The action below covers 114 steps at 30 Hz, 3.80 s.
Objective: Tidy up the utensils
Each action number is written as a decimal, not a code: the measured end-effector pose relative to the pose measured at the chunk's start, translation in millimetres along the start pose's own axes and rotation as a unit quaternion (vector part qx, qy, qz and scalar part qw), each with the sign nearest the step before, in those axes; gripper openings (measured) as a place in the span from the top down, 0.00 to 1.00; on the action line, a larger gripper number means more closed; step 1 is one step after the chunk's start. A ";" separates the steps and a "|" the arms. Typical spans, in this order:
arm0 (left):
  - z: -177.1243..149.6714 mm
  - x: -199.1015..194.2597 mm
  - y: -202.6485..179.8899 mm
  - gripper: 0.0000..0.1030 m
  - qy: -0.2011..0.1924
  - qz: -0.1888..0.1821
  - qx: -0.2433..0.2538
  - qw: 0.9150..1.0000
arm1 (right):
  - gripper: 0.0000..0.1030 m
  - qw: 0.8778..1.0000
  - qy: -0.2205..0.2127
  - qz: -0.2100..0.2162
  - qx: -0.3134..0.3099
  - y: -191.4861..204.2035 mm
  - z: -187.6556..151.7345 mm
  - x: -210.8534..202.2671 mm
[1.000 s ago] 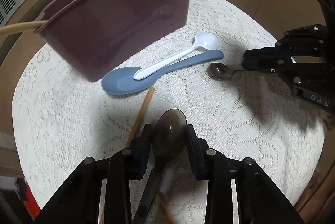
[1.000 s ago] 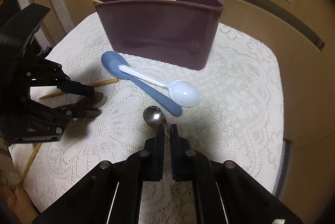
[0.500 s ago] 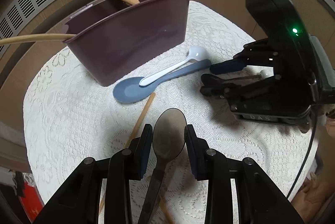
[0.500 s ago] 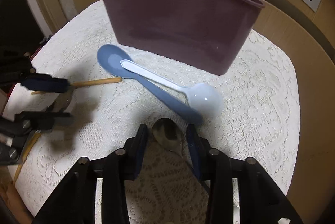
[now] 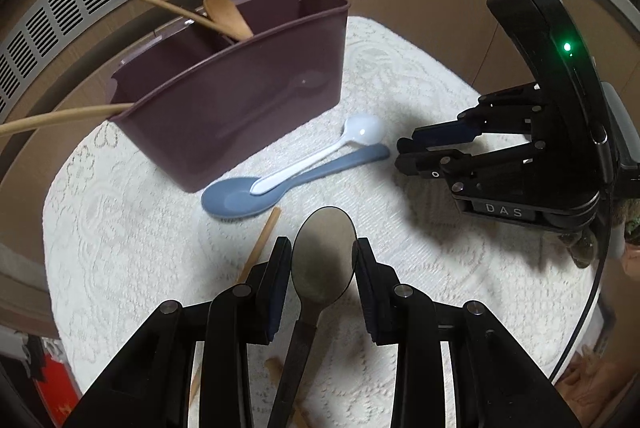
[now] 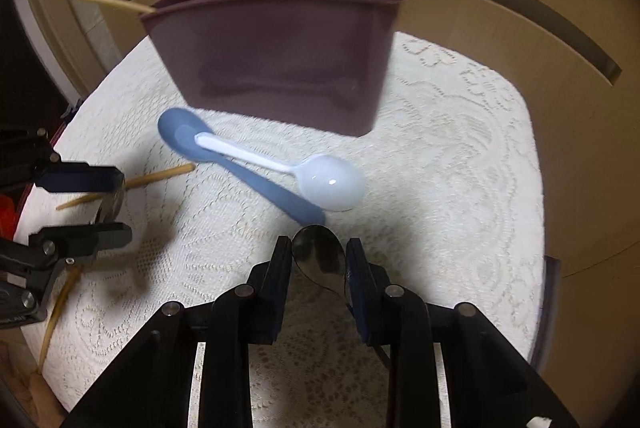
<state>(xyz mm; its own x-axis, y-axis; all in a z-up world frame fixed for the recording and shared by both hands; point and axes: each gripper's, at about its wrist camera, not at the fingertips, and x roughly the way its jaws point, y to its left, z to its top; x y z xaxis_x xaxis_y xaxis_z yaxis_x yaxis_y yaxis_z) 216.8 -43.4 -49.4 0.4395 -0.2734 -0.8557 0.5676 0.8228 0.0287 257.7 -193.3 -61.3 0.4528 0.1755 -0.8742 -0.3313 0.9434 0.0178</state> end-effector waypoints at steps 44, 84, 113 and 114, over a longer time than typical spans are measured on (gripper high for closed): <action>29.6 5.0 -36.9 0.68 0.002 -0.012 0.049 0.999 | 0.76 0.997 -0.028 -0.013 0.064 -16.4 3.9 -48.4; 24.5 -25.3 -12.9 0.69 -0.052 -0.020 0.002 0.998 | 0.76 0.997 -0.057 -0.029 0.036 12.8 9.7 -87.0; 24.9 -40.5 -24.8 0.69 -0.032 0.009 -0.065 0.997 | 0.81 0.992 -0.084 -0.025 0.094 20.7 -2.6 -117.6; 25.6 -42.2 -23.5 0.69 -0.035 0.011 -0.068 0.997 | 0.82 0.991 -0.085 -0.028 0.098 19.2 -2.8 -118.4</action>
<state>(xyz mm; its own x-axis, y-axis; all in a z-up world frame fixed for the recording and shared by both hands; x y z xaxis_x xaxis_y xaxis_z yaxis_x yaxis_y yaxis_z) 202.8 -63.9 -0.7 0.5009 -0.2839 -0.8176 0.4596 0.8877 -0.0267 195.4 -196.8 41.2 0.6043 0.1503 -0.7825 -0.1412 0.9867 0.0804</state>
